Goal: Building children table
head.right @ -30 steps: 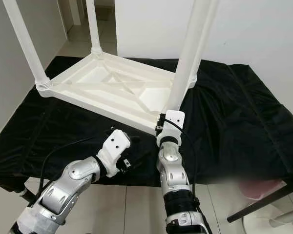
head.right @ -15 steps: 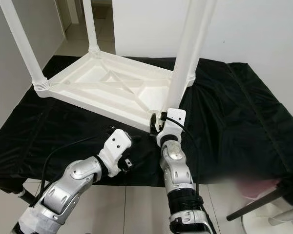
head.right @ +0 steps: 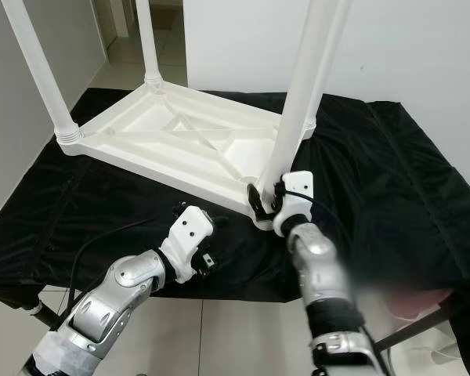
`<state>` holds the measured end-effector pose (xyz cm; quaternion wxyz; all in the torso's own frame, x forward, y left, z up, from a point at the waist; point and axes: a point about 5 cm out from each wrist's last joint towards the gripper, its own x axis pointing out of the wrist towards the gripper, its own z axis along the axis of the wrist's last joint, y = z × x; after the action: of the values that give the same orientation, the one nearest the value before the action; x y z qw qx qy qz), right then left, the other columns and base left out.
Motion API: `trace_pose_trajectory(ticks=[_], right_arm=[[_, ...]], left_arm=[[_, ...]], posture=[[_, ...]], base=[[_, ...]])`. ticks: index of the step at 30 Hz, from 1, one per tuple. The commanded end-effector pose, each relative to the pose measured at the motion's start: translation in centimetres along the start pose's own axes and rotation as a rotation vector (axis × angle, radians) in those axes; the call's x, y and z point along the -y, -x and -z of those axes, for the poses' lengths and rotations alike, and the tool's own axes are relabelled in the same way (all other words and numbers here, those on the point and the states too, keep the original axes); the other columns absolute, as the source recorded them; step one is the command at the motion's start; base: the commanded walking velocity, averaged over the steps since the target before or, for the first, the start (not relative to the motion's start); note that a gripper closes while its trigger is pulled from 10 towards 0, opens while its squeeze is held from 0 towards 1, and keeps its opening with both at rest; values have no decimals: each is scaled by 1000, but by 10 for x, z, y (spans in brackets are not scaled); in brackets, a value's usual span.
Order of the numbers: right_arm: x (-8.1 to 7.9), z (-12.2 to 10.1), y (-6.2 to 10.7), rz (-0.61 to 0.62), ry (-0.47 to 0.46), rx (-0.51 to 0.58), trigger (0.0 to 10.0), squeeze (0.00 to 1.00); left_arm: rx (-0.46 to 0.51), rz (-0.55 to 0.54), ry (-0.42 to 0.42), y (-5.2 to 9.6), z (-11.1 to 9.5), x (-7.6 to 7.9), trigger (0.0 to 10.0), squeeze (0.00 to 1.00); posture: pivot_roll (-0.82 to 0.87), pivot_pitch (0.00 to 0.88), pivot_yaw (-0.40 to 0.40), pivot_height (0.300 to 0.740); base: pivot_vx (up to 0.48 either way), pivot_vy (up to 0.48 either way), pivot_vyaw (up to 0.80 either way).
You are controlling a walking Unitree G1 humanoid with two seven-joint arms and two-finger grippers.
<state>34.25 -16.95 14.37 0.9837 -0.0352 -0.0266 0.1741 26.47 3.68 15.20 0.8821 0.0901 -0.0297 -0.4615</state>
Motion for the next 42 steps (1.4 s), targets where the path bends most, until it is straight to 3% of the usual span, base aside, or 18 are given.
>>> trace_pose_trajectory(ticks=[1, 9, 10, 11, 12, 13, 14, 15, 27, 28, 42], right_arm=[[-1, 0, -4, -79, 44, -5, 10000, 0], [2, 4, -13, -168, 113, -49, 10000, 0], [2, 5, -14, -188, 118, -55, 6863, 0], [2, 5, -14, -188, 118, -55, 6863, 0], [2, 5, -15, -205, 113, -58, 4667, 0], [2, 6, -17, -218, 114, -59, 3647, 0], [2, 6, -18, -226, 114, -60, 3647, 0], [2, 6, -19, -227, 115, -60, 0, 0], [4, 8, -20, -226, 121, -50, 0, 0], [4, 9, -20, -199, 81, -42, 10000, 0], [-4, 7, -20, 18, -9, 41, 10000, 0]], left_arm=[[-4, 21, -7, -1, 1, 0, 10000, 0], [-3, 20, -13, -1, 1, -3, 10000, 0], [-2, 19, -16, -1, 0, -3, 10000, 0], [-2, 19, -16, -1, 0, -3, 10000, 0], [-2, 19, -17, -2, 0, -4, 10000, 0], [-1, 18, -18, -2, 0, -4, 10000, 0], [0, 18, -18, -2, 0, -4, 10000, 0], [0, 19, -19, -2, 0, -3, 10000, 0], [-3, 24, -19, -1, 1, -1, 10000, 0], [-3, 23, -18, -1, 1, -1, 10000, 0], [-15, 17, -12, 2, 5, -2, 10000, 0]], posture=[[0, 22, -31, 740], [7, 11, -26, 740], [11, 6, -24, 740], [11, 6, -24, 740], [11, 6, -24, 740], [11, 1, -23, 740], [11, 1, -23, 740], [13, 0, -23, 740], [18, 0, -25, 740], [17, 0, -22, 740], [12, 3, -22, 740]], base=[[0, 0, 0], [0, 0, 0], [0, 0, 0], [0, 0, 0], [0, 0, 0], [0, 0, 0], [0, 0, 0], [0, 0, 0], [0, 0, 0], [0, 0, 0], [0, 0, 0]])
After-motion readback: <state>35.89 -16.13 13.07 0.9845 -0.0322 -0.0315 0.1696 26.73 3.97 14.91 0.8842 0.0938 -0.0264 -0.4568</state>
